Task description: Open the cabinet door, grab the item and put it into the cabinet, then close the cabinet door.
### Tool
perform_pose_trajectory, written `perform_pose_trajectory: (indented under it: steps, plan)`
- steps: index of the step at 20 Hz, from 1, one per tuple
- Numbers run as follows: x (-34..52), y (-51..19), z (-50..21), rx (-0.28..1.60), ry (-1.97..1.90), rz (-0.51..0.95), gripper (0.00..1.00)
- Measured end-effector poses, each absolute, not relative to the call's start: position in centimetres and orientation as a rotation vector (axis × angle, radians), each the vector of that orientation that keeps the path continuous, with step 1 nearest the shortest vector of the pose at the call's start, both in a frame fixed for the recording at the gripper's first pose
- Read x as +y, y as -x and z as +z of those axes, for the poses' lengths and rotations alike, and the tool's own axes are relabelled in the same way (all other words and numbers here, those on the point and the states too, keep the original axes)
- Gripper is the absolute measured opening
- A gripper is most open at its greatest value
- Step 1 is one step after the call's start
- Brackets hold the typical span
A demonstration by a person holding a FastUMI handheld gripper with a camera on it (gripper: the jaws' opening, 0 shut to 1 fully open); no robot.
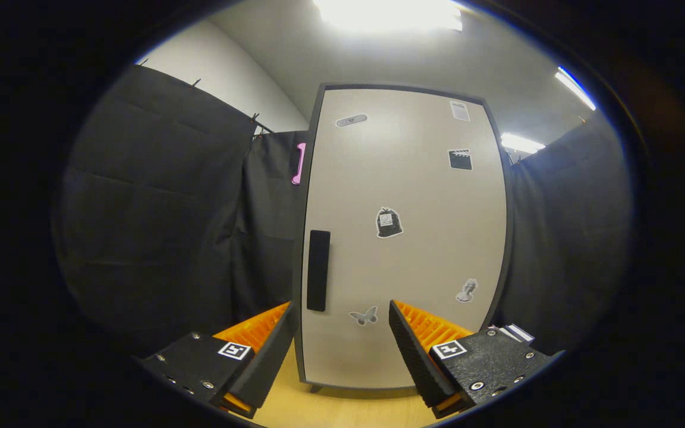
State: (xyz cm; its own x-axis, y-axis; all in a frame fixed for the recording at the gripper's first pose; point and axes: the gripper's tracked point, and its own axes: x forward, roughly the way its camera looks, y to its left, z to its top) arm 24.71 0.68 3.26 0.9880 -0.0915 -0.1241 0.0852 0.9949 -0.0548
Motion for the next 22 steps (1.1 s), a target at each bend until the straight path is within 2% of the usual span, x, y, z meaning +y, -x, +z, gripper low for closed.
perform_pose_trajectory:
  steps: [8, 11, 13, 14, 15, 18, 22]
  plan:
    - [0.7, -32.5, 1.7, 0.153, 0.065, -0.16, 0.94]
    - [1.0, -35.5, 1.4, 0.163, 0.079, -0.159, 0.89]
    - [1.9, -35.9, 1.5, 0.18, 0.047, -0.13, 0.8]
    - [2.0, -35.7, 1.2, 0.186, 0.036, -0.137, 0.71]
    - [2.3, -35.8, 1.4, 0.176, 0.033, -0.139, 0.7]
    - [3.2, -36.0, 1.2, 0.179, 0.06, -0.123, 0.41]
    - [1.9, -35.7, 1.6, 0.168, 0.067, -0.151, 0.3]
